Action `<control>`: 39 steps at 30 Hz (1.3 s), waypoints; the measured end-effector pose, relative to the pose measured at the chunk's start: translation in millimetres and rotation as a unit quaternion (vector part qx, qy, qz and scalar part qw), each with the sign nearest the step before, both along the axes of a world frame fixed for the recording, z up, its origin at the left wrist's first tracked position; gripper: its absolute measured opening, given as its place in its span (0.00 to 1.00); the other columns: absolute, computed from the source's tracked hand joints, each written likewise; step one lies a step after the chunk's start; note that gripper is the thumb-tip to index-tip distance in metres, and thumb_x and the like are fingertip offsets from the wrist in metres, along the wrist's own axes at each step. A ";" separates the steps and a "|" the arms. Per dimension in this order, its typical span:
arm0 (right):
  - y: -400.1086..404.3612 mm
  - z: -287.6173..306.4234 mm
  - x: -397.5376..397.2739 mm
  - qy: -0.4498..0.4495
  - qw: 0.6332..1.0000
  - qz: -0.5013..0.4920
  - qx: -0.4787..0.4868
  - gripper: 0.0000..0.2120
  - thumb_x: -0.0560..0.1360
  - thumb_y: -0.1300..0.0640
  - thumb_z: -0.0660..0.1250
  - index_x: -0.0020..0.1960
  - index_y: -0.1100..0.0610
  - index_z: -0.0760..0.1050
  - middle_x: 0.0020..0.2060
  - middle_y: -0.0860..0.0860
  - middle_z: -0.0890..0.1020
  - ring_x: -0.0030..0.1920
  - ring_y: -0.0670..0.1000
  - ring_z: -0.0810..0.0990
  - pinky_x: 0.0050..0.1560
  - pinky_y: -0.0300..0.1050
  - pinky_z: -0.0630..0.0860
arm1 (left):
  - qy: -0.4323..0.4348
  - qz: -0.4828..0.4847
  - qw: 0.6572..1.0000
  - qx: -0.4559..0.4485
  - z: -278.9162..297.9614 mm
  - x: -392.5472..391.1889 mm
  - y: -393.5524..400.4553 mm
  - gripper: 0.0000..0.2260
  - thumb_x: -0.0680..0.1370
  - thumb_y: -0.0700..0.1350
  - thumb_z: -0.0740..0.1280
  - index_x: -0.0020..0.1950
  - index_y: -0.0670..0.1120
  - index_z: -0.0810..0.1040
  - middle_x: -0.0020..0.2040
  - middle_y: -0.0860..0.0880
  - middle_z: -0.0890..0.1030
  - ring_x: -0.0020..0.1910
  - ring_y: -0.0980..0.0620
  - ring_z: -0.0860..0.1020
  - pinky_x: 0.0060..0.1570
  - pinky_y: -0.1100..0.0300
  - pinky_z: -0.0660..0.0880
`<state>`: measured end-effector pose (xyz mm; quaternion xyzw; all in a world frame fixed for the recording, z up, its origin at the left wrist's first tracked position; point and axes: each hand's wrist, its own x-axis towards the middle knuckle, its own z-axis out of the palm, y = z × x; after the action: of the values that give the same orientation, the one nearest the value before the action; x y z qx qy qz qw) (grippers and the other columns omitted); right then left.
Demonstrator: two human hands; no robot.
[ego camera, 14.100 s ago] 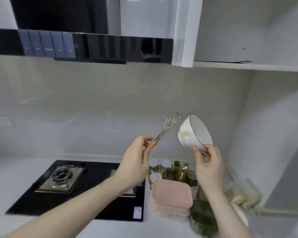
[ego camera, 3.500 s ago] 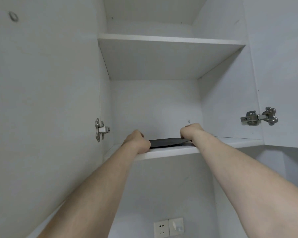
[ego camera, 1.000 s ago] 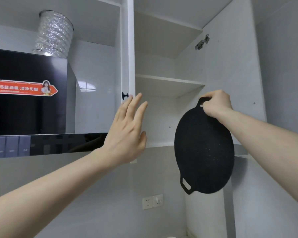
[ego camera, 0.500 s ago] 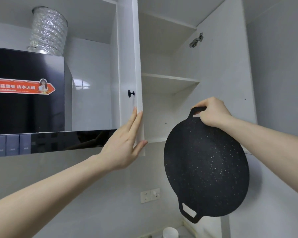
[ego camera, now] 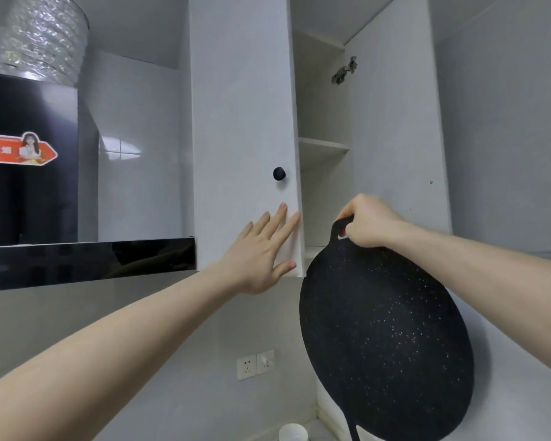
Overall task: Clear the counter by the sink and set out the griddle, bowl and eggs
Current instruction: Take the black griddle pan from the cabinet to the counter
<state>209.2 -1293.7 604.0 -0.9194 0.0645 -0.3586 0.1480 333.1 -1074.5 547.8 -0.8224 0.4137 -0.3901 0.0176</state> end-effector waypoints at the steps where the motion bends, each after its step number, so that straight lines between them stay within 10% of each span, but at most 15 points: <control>1: -1.1 -0.9 1.1 0.009 1.000 -0.010 -0.016 0.12 0.73 0.64 0.70 0.51 0.51 0.87 0.50 0.52 0.85 0.51 0.56 0.82 0.48 0.47 0.81 | 0.013 0.016 1.000 0.011 0.4 5.2 -5.5 0.37 0.84 0.63 0.54 0.82 0.57 0.31 0.82 0.52 0.31 0.83 0.43 0.42 0.81 0.43 0.48; 9: -15.5 -5.0 10.7 0.062 0.994 -0.043 -0.077 0.12 0.73 0.66 0.67 0.50 0.56 0.86 0.45 0.53 0.84 0.44 0.57 0.83 0.30 0.39 0.72 | 0.115 0.147 0.981 0.050 -11.4 68.4 -17.7 0.36 0.84 0.60 0.55 0.83 0.55 0.35 0.83 0.52 0.34 0.83 0.42 0.39 0.81 0.41 0.44; 19: -22.9 -3.4 42.4 0.068 0.993 -0.025 -0.088 0.06 0.75 0.60 0.72 0.47 0.52 0.85 0.37 0.46 0.79 0.44 0.55 0.82 0.43 0.48 0.81 | 0.081 0.222 0.969 0.065 -21.0 116.1 -3.9 0.41 0.78 0.43 0.60 0.84 0.52 0.38 0.82 0.53 0.32 0.82 0.45 0.34 0.81 0.42 0.44; 27: -12.2 -1.9 70.6 0.058 0.994 0.004 -0.092 0.06 0.75 0.59 0.72 0.48 0.51 0.85 0.40 0.47 0.81 0.45 0.55 0.82 0.43 0.49 0.82 | 0.078 0.284 0.952 0.082 -18.4 124.6 -18.8 0.41 0.76 0.41 0.60 0.84 0.49 0.40 0.83 0.50 0.34 0.82 0.42 0.33 0.79 0.37 0.43; 32: -11.5 -2.3 83.2 0.047 0.994 0.026 -0.092 0.05 0.76 0.58 0.72 0.51 0.51 0.85 0.38 0.45 0.77 0.45 0.53 0.79 0.30 0.38 0.66 | 0.051 0.315 0.943 0.094 -17.0 132.0 -23.8 0.40 0.77 0.42 0.60 0.84 0.47 0.41 0.83 0.49 0.36 0.82 0.40 0.35 0.78 0.35 0.45; 39: -13.2 -4.4 91.8 0.041 0.994 0.049 -0.084 0.06 0.76 0.58 0.72 0.53 0.51 0.85 0.43 0.48 0.80 0.47 0.55 0.81 0.41 0.42 0.74 | 0.059 0.315 0.942 0.102 -11.0 129.4 -27.9 0.38 0.76 0.44 0.61 0.84 0.46 0.47 0.84 0.48 0.40 0.82 0.39 0.38 0.79 0.36 0.46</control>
<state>301.1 -1306.9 599.6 -0.9447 -0.0051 -0.3167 0.0848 462.5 -1102.5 536.9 -0.9261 0.1712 -0.2709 0.1989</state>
